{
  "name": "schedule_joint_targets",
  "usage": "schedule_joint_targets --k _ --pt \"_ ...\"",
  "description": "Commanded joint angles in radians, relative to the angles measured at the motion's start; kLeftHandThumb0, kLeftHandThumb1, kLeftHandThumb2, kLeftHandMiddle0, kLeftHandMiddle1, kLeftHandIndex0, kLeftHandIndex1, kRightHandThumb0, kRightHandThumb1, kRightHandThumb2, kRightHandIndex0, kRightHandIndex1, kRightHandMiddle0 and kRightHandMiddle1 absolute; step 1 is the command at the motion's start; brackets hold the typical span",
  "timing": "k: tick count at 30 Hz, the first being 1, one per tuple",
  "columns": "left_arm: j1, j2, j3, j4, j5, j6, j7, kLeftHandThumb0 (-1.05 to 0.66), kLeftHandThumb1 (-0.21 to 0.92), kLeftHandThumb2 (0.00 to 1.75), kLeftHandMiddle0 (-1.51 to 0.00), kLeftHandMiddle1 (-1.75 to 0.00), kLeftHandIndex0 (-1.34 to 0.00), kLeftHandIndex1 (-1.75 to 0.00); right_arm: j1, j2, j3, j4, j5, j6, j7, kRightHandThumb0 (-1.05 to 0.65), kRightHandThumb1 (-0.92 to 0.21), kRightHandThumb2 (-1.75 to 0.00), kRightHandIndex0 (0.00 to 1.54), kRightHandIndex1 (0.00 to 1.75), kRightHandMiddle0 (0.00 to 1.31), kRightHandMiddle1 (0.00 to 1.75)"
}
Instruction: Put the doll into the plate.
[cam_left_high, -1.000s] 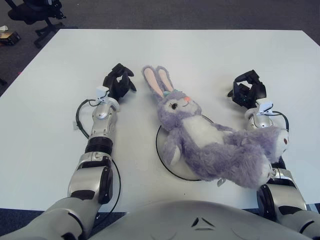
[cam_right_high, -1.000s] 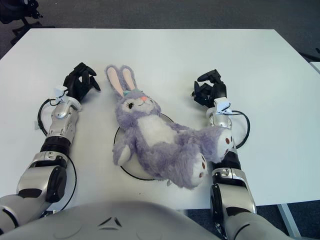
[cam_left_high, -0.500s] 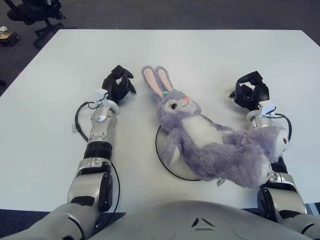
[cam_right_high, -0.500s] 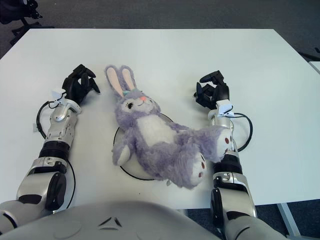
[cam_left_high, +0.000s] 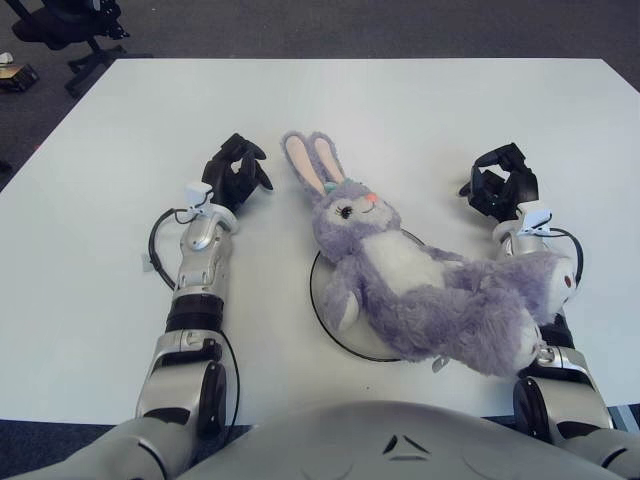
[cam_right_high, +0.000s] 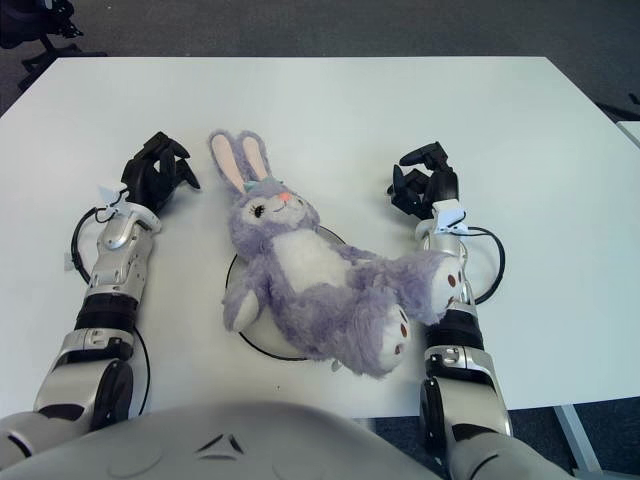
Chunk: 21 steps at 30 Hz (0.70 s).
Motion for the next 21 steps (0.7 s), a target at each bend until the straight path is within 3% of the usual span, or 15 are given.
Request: schedule_joint_targets --k 1,13,21 --pt "0.057 -0.027 -0.006 -0.019 -0.007 0.03 0.024 -0.3 0.92 0.48 -0.91 -1.75 -0.57 -1.75 0.017 0.007 -0.013 -0.006 0.008 0.011 0.001 -0.39 -0.64 -0.9 0.87 1.75 0.38 1.75" --pt "0.071 -0.036 -0.009 -0.056 -0.001 0.052 0.036 -0.29 0.92 0.46 -0.91 -1.75 -0.58 -1.75 0.016 0.006 -0.015 -0.005 0.008 0.013 0.002 -0.39 -0.63 -0.9 0.87 1.75 0.38 1.75" --pt "0.084 -0.04 -0.017 -0.062 0.023 0.007 0.042 -0.28 0.92 0.45 -0.9 -1.75 -0.56 -1.75 0.022 0.008 -0.015 -0.014 0.008 0.019 0.005 -0.39 -0.63 -0.9 0.87 1.75 0.38 1.75"
